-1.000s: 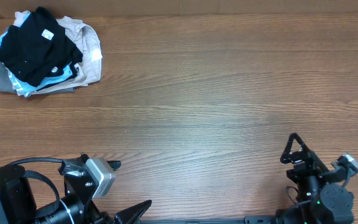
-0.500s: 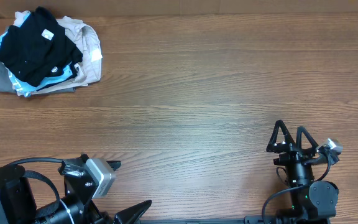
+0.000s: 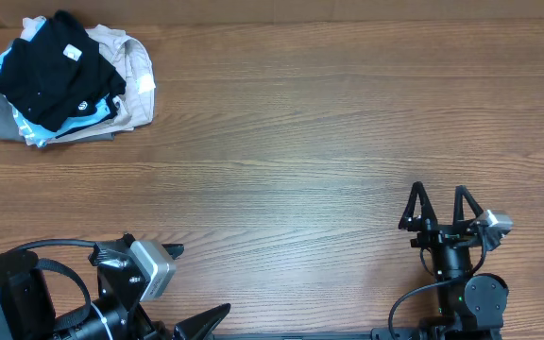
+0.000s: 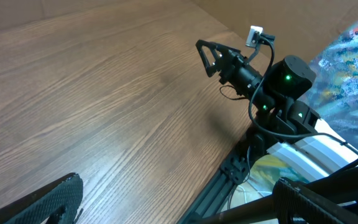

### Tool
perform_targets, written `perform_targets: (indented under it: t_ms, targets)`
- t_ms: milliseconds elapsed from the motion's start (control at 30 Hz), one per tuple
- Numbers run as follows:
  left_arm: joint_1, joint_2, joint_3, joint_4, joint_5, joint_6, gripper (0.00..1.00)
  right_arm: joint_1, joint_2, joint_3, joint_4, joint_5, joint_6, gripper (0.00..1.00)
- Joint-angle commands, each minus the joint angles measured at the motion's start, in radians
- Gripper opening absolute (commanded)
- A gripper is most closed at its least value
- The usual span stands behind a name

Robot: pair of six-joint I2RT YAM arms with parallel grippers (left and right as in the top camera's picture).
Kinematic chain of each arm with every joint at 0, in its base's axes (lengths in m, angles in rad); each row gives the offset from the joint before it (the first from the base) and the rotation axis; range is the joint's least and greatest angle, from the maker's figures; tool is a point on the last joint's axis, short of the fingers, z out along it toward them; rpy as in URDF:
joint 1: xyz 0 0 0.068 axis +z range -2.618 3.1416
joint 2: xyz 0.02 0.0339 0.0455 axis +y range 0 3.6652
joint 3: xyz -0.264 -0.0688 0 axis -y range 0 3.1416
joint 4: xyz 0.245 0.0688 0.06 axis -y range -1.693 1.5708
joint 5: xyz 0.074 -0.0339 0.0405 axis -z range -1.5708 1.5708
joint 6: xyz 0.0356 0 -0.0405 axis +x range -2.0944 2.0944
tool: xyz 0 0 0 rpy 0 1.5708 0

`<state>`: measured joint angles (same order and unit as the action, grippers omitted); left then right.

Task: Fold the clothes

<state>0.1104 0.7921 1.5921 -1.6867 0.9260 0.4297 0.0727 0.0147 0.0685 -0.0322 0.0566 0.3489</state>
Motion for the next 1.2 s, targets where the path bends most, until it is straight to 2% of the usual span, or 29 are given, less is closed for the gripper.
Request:
perform_targets:
  t_ms: [0,300,533,800,1167]
  targets:
    - [-0.008,-0.001,-0.002,0.0,0.005,0.035,1.0,-0.001,-0.012,-0.017,0.012,-0.007,-0.078,1.0]
    - [-0.008,-0.001,-0.002,0.0,0.005,0.035,1.0,-0.002,-0.012,-0.061,0.071,0.0,-0.092,1.0]
    - [-0.008,-0.001,-0.002,0.0,0.005,0.035,1.0,-0.002,-0.012,-0.061,0.005,0.032,-0.097,1.0]
    - [-0.008,-0.001,-0.002,0.0,0.005,0.035,1.0,-0.002,-0.012,-0.061,-0.045,0.011,-0.294,1.0]
    - [-0.008,-0.001,-0.002,0.0,0.005,0.035,1.0,-0.002,-0.012,-0.061,-0.047,-0.007,-0.293,1.0]
